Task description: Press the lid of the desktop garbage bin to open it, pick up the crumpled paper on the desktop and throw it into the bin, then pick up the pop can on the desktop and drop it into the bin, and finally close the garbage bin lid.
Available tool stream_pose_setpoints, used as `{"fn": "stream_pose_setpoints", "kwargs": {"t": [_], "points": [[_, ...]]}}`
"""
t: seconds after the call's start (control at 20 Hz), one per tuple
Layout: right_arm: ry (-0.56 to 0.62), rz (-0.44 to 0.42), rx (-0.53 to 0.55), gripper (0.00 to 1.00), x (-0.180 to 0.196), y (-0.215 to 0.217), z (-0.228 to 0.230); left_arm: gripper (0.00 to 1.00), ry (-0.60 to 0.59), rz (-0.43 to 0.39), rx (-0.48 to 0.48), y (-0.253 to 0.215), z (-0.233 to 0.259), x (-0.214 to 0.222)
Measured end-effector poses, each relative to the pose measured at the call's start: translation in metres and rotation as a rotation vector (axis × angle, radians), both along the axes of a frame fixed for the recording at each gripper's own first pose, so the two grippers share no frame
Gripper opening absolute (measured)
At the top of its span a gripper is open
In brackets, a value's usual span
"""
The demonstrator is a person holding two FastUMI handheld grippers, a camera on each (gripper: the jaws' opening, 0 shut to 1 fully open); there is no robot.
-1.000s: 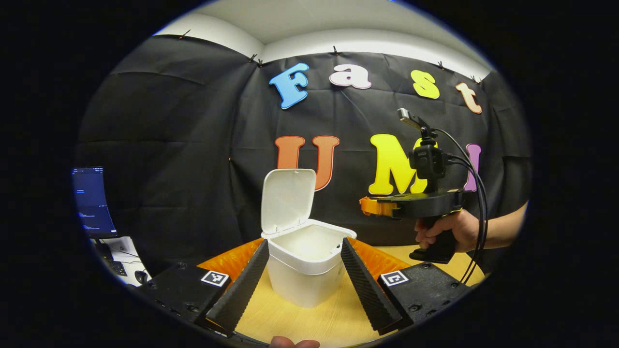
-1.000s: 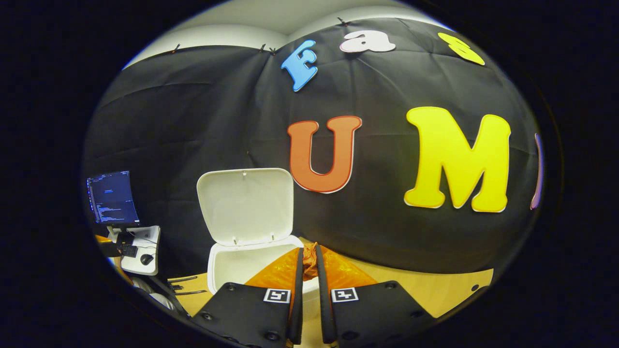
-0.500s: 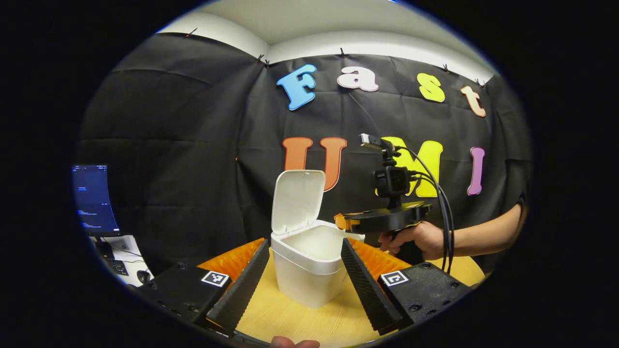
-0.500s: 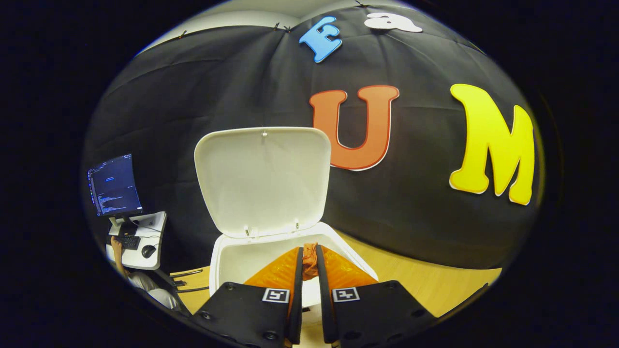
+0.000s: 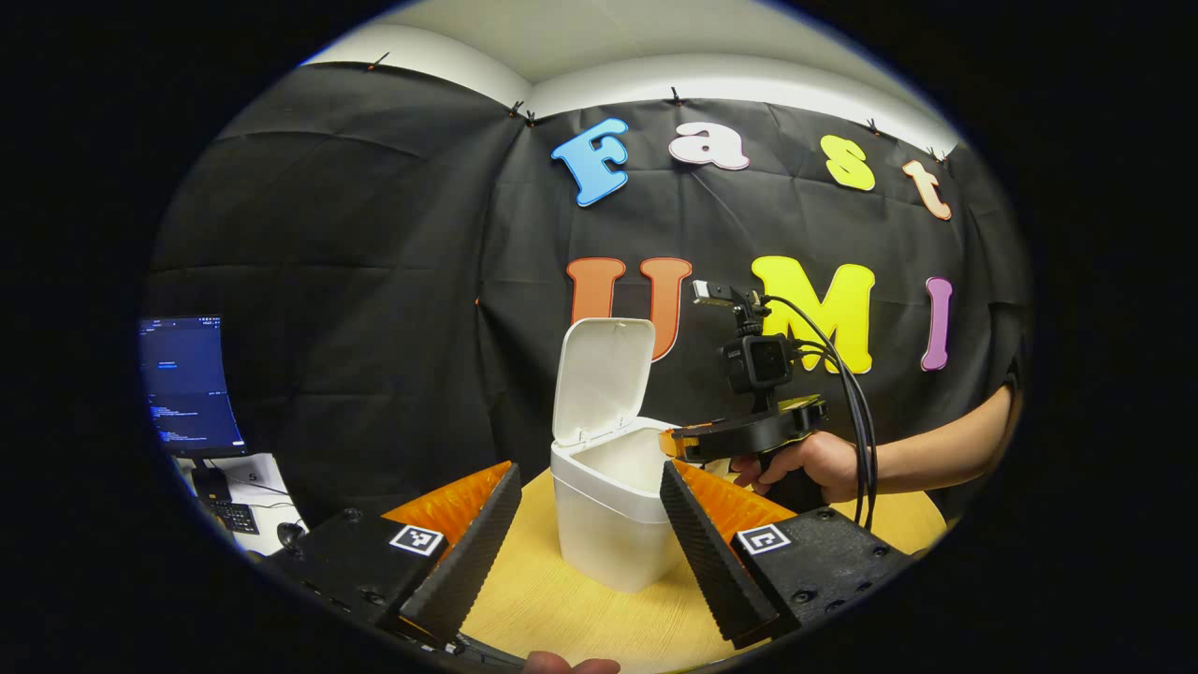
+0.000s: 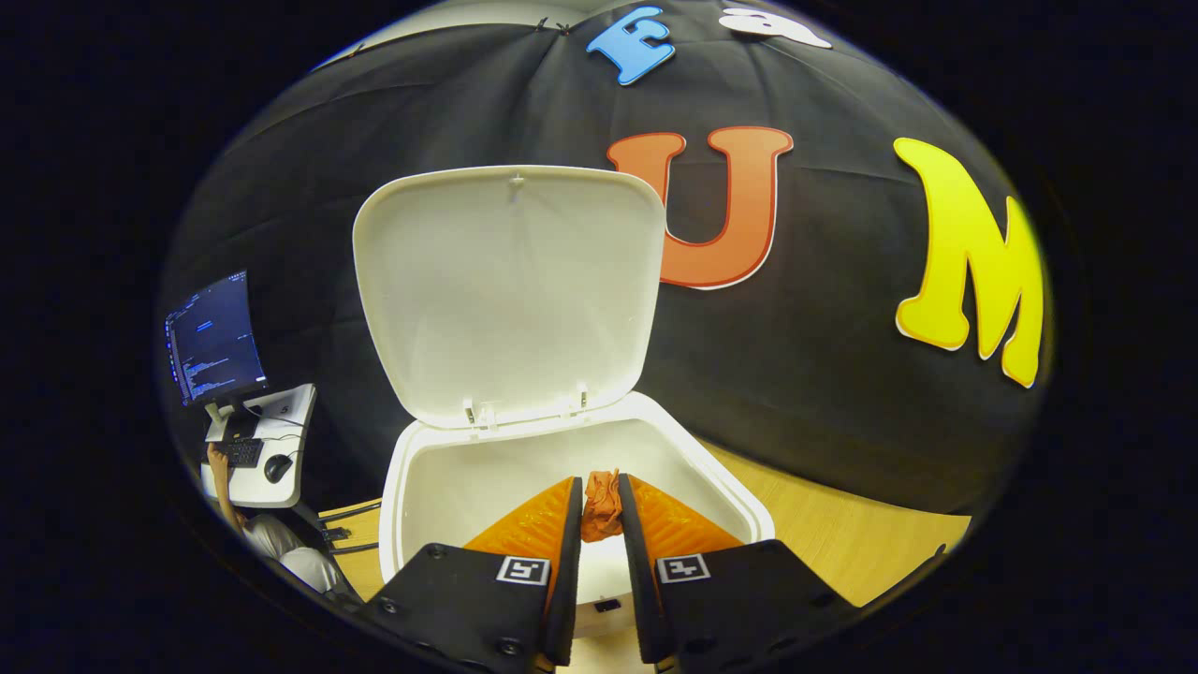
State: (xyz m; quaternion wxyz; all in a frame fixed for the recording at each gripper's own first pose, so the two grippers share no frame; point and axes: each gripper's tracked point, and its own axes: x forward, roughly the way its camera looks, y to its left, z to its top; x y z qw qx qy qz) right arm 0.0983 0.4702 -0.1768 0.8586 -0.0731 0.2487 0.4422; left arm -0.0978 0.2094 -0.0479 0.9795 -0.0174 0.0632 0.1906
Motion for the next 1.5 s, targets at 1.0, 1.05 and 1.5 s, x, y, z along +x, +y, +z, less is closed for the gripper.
{"fn": "stream_pose_setpoints", "kwargs": {"t": [1.0,1.05,1.5], "points": [[-0.068,-0.145,0.177,0.78,-0.003,-0.085,0.088,0.98,-0.016,-0.126,-0.010,-0.035,-0.003,0.017],[-0.081,-0.170,0.193,0.78,-0.002,-0.101,0.098,0.98,-0.020,-0.146,-0.003,-0.040,-0.001,0.020],[-0.188,-0.412,0.252,0.79,-0.020,-0.282,0.151,0.98,0.003,-0.411,0.033,-0.135,-0.037,0.060]]}}
